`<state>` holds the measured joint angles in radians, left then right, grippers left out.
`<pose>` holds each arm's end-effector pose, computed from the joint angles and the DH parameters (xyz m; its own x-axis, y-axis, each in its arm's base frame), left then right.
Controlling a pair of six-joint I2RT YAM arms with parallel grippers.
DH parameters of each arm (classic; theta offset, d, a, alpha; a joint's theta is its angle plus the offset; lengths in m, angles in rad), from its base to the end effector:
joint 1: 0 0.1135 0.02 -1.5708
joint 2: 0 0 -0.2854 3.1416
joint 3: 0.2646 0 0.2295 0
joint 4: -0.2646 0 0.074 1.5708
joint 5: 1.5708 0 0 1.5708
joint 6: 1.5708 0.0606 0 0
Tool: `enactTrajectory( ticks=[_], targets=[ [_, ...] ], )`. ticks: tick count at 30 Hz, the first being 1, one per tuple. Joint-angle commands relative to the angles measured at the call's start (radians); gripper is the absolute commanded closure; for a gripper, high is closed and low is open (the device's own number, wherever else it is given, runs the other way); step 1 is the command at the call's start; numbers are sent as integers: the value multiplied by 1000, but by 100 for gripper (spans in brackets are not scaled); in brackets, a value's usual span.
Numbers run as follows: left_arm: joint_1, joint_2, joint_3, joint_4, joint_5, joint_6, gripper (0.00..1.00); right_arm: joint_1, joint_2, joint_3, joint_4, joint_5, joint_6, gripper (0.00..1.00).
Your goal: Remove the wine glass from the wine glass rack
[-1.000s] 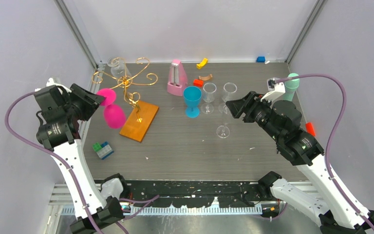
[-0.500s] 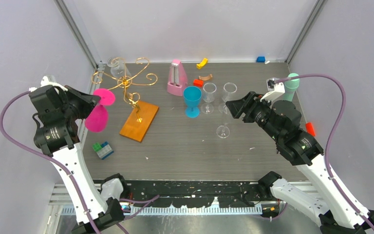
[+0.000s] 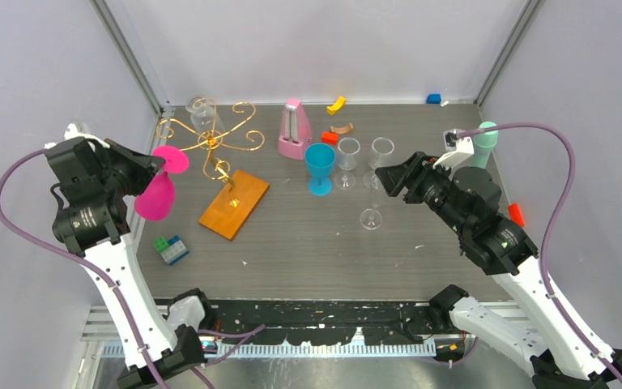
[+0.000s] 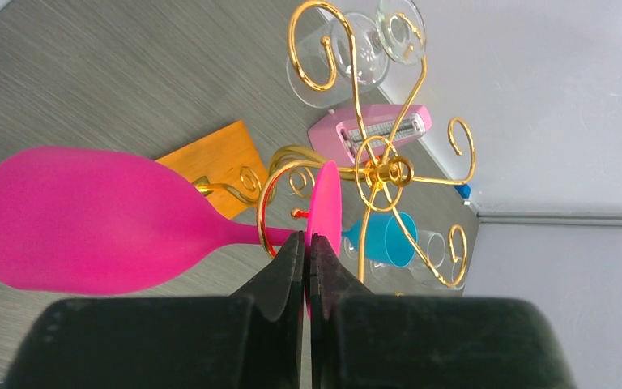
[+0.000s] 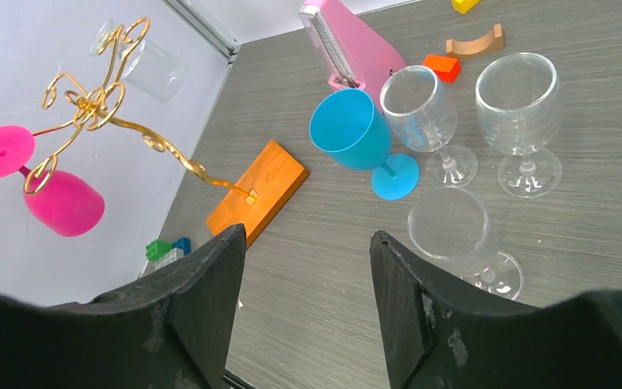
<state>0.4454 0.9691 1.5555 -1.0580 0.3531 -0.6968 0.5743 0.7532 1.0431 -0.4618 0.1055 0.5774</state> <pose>0.1230 0.0355 0.4619 -0.2334 -0.7787 -0.5824 -0.3599 0.6256 -0.6922 0.1203 0.0703 0.4066 -0.3677 0.4086 -0.8354 -0.3013 0.7975 0.5227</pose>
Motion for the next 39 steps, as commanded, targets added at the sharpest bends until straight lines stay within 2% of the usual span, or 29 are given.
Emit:
enactTrajectory(
  ticks=[1, 7, 14, 21, 29, 39],
  targets=[
    [9, -3, 60, 25, -72, -1, 100, 4, 8, 7, 59, -7, -14, 37],
    [9, 8, 17, 105, -47, -52, 100, 4, 11, 9, 59, -8, -15, 37],
    [8, 22, -74, 270, 103, -151, 100, 4, 10, 8, 59, -7, -18, 37],
    [8, 24, -118, 318, 189, -176, 100, 4, 6, 4, 60, -3, -19, 37],
    [8, 8, -102, 271, 313, -184, 100, 4, 13, 3, 59, -6, -15, 37],
    [8, -39, -46, 133, 295, -168, 100, 4, 4, -3, 59, -15, -4, 37]
  ],
)
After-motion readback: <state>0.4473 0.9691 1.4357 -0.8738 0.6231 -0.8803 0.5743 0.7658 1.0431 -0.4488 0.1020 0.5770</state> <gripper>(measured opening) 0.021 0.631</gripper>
